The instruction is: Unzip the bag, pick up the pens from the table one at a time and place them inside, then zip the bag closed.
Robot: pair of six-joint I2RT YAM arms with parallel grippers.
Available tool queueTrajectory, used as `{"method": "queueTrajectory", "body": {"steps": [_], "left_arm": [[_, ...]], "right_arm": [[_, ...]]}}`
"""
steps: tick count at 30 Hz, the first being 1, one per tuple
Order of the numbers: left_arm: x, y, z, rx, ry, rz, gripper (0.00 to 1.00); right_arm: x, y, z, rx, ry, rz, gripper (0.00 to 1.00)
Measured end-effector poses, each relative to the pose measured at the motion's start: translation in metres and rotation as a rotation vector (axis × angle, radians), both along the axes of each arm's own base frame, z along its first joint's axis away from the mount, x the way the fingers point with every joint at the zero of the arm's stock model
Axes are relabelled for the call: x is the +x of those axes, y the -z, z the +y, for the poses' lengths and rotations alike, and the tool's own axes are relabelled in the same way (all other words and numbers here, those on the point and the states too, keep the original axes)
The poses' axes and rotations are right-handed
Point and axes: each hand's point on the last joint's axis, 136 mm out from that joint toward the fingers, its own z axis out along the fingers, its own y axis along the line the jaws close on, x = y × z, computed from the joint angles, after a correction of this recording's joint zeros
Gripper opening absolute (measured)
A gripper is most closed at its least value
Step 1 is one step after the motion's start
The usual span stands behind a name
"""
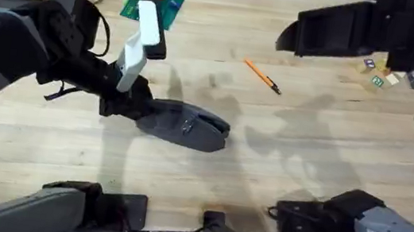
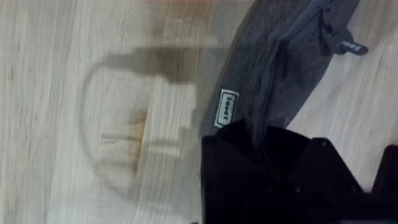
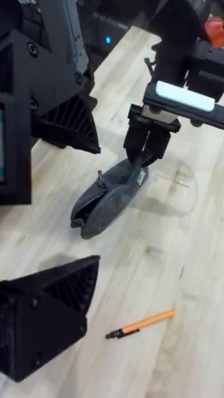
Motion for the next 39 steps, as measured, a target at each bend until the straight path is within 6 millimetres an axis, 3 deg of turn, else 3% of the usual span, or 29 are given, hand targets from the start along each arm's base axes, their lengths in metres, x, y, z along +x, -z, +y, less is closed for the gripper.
{"method": "queueTrajectory", "body": {"steps": [17,29,39], "left_arm": [[0.000,0.000,0.000,0.000,0.000,0.000,0.042],[0.001,0.000,0.000,0.000,0.000,-0.003,0.042],[0.013,-0.004,-0.005,-0.032,0.004,-0.061,0.042]], "right_arm": [[-0.039,0.011,0.044,-0.003,-0.175,0.091,0.998],[-0.055,0.070,0.091,-0.125,-0.284,0.363,0.998],[-0.035,0.082,0.111,-0.090,-0.215,0.411,0.998]]}}
